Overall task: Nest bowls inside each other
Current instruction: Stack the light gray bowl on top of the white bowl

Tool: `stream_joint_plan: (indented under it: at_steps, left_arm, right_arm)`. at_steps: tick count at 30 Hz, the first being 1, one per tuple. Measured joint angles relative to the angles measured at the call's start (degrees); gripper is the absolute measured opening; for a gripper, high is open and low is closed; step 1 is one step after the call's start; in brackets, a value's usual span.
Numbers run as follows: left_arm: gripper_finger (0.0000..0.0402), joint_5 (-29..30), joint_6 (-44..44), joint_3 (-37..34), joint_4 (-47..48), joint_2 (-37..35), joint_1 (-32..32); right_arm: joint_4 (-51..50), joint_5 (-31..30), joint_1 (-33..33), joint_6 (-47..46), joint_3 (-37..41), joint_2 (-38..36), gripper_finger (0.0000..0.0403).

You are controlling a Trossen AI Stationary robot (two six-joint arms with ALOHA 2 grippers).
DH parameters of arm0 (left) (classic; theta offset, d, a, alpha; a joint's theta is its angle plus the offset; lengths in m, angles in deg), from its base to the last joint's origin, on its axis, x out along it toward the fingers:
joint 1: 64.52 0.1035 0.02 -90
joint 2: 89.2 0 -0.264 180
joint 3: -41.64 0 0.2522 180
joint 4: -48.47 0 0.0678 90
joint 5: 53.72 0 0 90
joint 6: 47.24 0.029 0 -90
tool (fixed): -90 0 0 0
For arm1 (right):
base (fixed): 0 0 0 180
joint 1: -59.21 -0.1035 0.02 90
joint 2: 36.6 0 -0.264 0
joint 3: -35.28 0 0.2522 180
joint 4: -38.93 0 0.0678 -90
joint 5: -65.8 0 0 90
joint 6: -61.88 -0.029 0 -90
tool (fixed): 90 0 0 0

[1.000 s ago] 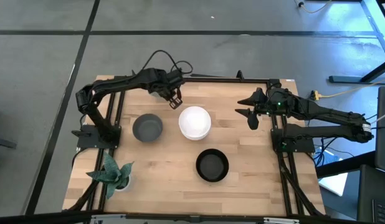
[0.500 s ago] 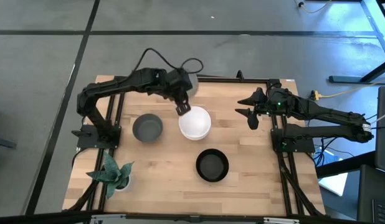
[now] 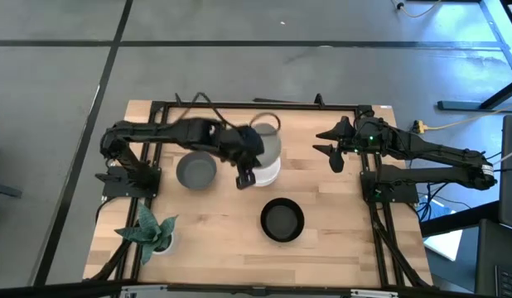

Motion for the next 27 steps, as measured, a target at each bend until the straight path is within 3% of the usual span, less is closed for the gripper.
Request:
stream_joint_plan:
  at_steps: [8, 17, 27]
  left_arm:
    - [0.0, 6.1, -4.3, 0.0, 1.2, 7.3, -2.5]
    - [0.0, 4.9, -5.9, -0.1, 3.9, 14.6, -2.0]
    - [0.0028, 3.5, -4.0, -0.1, 3.6, 15.7, -1.9]
  right_arm:
    - [-0.6, 0.0, 0.0, 0.1, 0.0, 0.0, 0.0207]
    - [-1.9, 1.2, -0.1, -0.1, 0.0, 0.0, 0.0207]
    - [-1.8, 1.6, -0.1, -0.1, 0.0, 0.0, 0.0207]
